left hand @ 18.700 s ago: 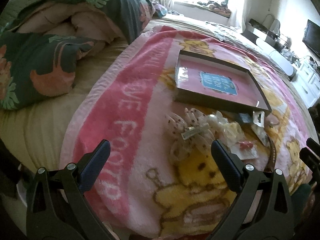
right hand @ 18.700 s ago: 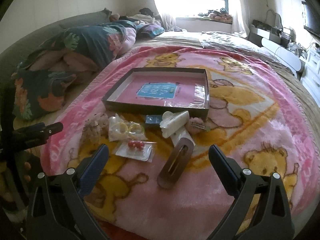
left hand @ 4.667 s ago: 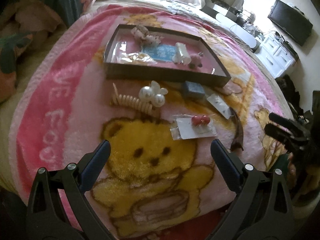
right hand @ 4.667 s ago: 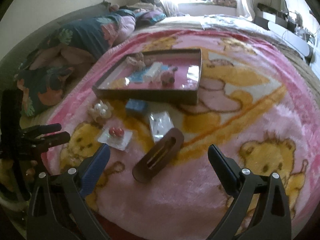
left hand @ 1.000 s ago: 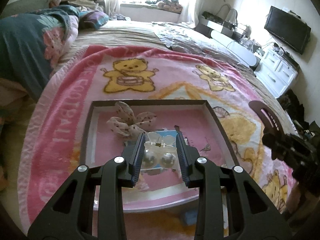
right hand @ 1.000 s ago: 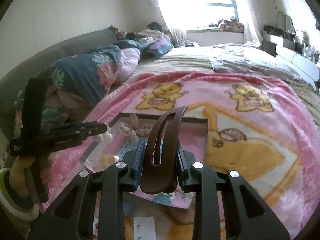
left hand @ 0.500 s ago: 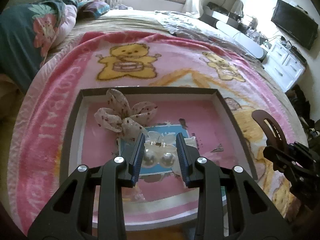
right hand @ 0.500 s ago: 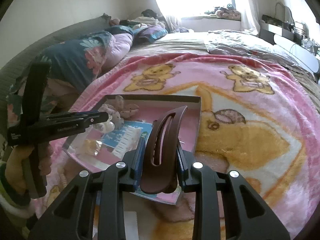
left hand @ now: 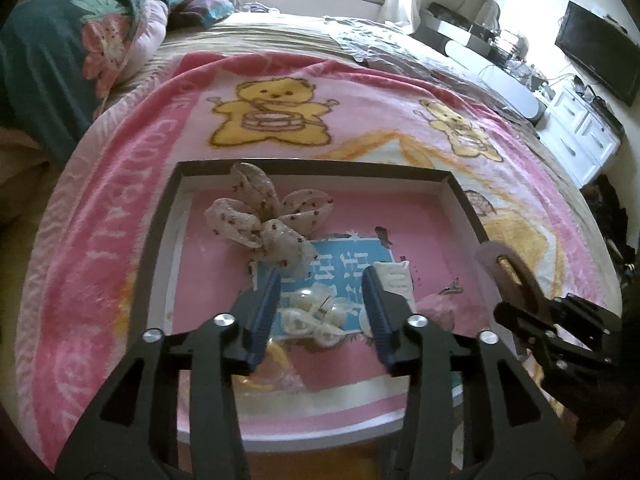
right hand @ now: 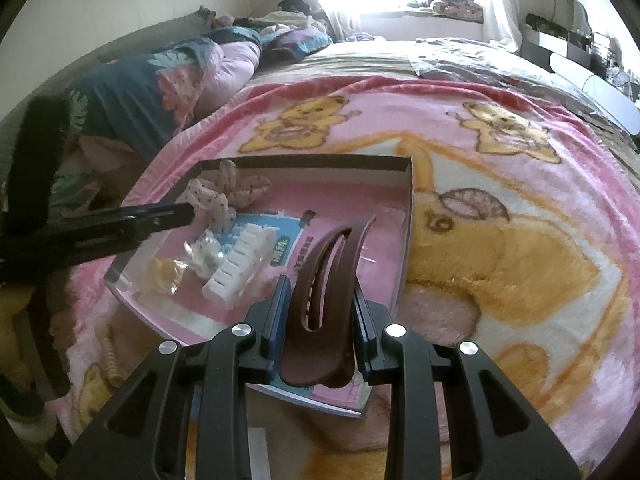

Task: Organize jewelry
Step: 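Carry the pearl clip into the box and open the left gripper while the right releases the barrette there, then lift both open grippers out of the box back over the loose items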

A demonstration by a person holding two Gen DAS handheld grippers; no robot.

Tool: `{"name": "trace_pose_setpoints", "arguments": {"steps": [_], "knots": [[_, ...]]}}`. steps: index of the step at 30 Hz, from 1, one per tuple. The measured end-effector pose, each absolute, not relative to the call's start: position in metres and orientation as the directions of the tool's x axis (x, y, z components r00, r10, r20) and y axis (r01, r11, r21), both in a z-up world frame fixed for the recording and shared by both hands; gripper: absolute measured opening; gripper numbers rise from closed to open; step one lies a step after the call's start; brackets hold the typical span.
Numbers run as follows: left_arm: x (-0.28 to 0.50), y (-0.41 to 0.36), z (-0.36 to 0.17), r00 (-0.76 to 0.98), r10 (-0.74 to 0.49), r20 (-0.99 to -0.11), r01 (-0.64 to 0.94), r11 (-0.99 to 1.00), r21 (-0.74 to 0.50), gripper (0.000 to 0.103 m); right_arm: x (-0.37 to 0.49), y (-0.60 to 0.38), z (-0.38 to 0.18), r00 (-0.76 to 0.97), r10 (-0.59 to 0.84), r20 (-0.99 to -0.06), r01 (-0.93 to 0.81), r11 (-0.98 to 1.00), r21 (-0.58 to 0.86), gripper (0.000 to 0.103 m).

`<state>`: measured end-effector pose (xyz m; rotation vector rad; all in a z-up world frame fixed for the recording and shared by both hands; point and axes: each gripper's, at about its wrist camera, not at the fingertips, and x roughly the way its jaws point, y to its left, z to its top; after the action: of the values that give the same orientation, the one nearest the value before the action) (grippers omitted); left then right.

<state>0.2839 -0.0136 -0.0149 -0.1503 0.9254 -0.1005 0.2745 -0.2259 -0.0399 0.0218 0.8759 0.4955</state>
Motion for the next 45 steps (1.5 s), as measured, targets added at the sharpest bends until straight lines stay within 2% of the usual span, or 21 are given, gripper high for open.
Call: {"name": "trace_pose_setpoints", "arguments": {"steps": [5,9,13,14,16,19,24,41,45], "knots": [[0.268,-0.007,-0.011,0.597,-0.150,-0.788,-0.003,0.982,-0.189,0.054,0.274,-0.221,-0.043,0.516,0.423,-0.745,-0.417,0.884,0.213,0.027],[0.256,-0.006,-0.007,0.599,-0.147,-0.787,-0.010,0.981,-0.192,0.060,0.271,-0.220,-0.038,0.516,0.426,-0.743,-0.419,0.882,0.214,0.030],[0.246,-0.004,0.001,0.609,-0.140,-0.781,-0.024,0.981,-0.195,0.072,0.263,-0.225,-0.022,0.558,0.431,-0.709,-0.415,0.885,0.212,0.056],[0.244,-0.003,0.003,0.613,-0.140,-0.778,-0.027,0.980,-0.197,0.076,0.262,-0.226,-0.018,0.564,0.435,-0.702,-0.416,0.884,0.214,0.059],[0.239,-0.002,0.009,0.623,-0.138,-0.770,-0.030,0.979,-0.201,0.077,0.259,-0.229,-0.010,0.584,0.437,-0.684,-0.411,0.886,0.215,0.073],[0.233,0.000,0.017,0.635,-0.130,-0.762,-0.042,0.978,-0.202,0.092,0.255,-0.236,0.004,0.623,0.433,-0.652,-0.397,0.893,0.213,0.088],[0.222,0.005,0.031,0.650,-0.132,-0.749,-0.061,0.973,-0.224,0.093,0.246,-0.246,0.024,0.679,0.407,-0.612,-0.367,0.909,0.197,0.097],[0.171,0.015,0.071,0.705,-0.137,-0.696,-0.060,0.966,-0.250,0.093,0.182,-0.248,0.089,0.741,0.450,-0.498,-0.428,0.888,0.167,0.098],[0.156,0.019,0.083,0.726,-0.143,-0.672,-0.051,0.964,-0.259,0.094,0.166,-0.249,0.095,0.731,0.479,-0.486,-0.435,0.876,0.208,0.098]]}}
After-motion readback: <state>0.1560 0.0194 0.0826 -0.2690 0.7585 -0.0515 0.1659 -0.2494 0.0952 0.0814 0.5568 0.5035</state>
